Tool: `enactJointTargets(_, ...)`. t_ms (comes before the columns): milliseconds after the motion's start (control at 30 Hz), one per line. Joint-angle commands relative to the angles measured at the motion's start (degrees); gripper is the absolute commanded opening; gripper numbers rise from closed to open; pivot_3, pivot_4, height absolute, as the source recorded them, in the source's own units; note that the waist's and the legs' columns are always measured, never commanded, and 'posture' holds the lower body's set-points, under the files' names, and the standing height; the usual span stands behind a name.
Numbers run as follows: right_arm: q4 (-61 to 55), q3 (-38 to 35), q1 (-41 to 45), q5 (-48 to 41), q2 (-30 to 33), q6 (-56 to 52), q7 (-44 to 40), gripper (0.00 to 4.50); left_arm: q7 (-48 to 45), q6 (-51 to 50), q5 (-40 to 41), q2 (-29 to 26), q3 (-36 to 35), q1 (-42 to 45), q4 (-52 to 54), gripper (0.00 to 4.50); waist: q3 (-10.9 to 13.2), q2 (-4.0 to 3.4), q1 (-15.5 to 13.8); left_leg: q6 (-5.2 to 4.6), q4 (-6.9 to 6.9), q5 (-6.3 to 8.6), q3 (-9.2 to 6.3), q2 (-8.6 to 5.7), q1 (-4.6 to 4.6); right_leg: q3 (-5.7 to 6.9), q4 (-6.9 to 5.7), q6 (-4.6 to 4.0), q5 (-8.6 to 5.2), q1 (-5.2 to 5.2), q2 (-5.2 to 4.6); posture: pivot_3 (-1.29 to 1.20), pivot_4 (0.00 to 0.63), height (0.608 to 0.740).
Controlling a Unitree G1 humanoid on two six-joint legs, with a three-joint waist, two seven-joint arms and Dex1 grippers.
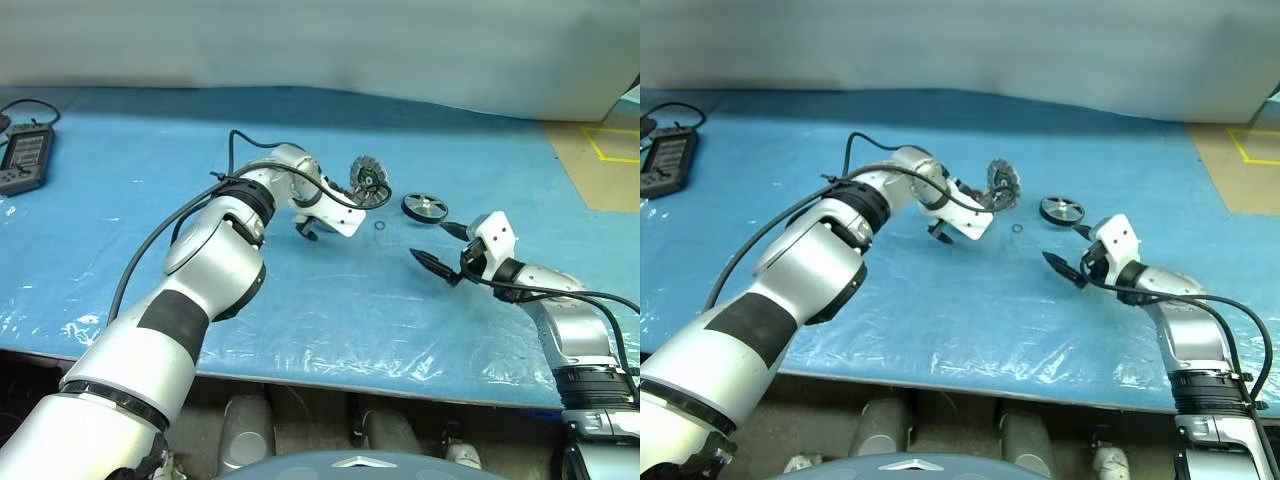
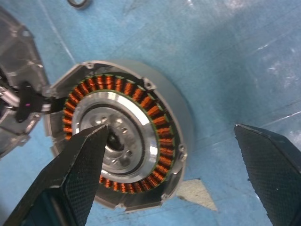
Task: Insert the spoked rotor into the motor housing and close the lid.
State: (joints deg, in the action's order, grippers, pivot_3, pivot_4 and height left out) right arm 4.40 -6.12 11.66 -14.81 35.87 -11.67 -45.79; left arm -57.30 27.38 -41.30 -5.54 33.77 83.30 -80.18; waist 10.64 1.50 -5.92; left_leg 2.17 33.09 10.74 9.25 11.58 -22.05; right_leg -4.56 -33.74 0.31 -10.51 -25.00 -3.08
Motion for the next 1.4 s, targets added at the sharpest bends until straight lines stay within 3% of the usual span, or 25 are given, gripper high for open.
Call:
enactJointTargets(33,-3.1,-2.1,-0.8,-1.5,0.2,-0.2,0.5,4.47,0.6,-0.4,-0.9,-0.3,0.7,0.4,0.2,4.50,0.0,0.00,0.0,0.00,0.00,0.00,0.00,-0.01,0.00,0.00,0.00,0.00,0.00,0.00,-0.01,0.00,0.150,0.740)
enactJointTargets(633,-3.9,-1.6,-0.7,-1.7,0.3,-1.1,1.1,4.47,0.7,-2.1,-1.0,-0.2,0.3,-1.4,0.0,4.50,0.0,-0.02,0.0,0.00,0.00,0.00,0.00,0.00,0.00,0.01,0.01,0.03,-0.02,0.00,-0.01,0.00,0.150,0.740)
enactJointTargets(733,-4.4,-1.9,-1.2,-1.8,0.4,-1.3,1.3,4.50,-0.1,-2.2,-0.9,0.0,0.3,-1.7,0.0,3.94,0.0,-0.02,0.0,0.00,-0.01,0.00,0.00,-0.01,0.00,0.00,0.01,0.03,-0.02,0.01,-0.02,0.00,0.150,0.740)
enactJointTargets(867,-4.9,-2.1,-1.6,-1.9,0.5,-1.5,1.6,4.50,1.5,-2.2,-1.9,0.1,1.3,-2.3,0.0,2.61,0.0,-0.03,0.2,0.00,-0.02,0.00,0.00,0.00,0.02,0.01,0.02,0.04,-0.03,0.01,-0.01,0.00,0.150,0.740)
enactJointTargets(967,-5.1,-2.3,-1.7,-1.9,0.6,-1.6,1.8,4.50,1.5,-1.8,-2.4,0.1,1.9,-2.6,0.0,2.61,0.0,-0.04,0.2,0.00,-0.03,0.00,0.00,0.00,0.04,0.00,0.02,0.05,-0.04,0.03,-0.01,0.00,0.150,0.740)
enactJointTargets(1067,-5.0,-2.2,-1.6,-1.9,0.5,-1.5,2.1,4.50,0.9,-1.7,-2.3,0.1,1.9,-2.7,0.0,2.07,0.0,-0.05,0.2,-0.01,-0.03,0.01,0.00,-0.01,0.06,0.00,0.03,0.05,-0.04,0.06,-0.02,0.00,0.150,0.740)
enactJointTargets(1400,-3.7,-1.6,-1.1,-1.5,0.0,-0.5,2.6,4.50,7.0,-2.5,-0.1,0.5,-0.5,-3.5,0.6,2.04,0.0,-0.10,0.1,-0.05,-0.02,0.03,0.01,-0.06,0.11,0.09,0.05,0.09,-0.07,0.21,-0.19,0.00,0.150,0.740)
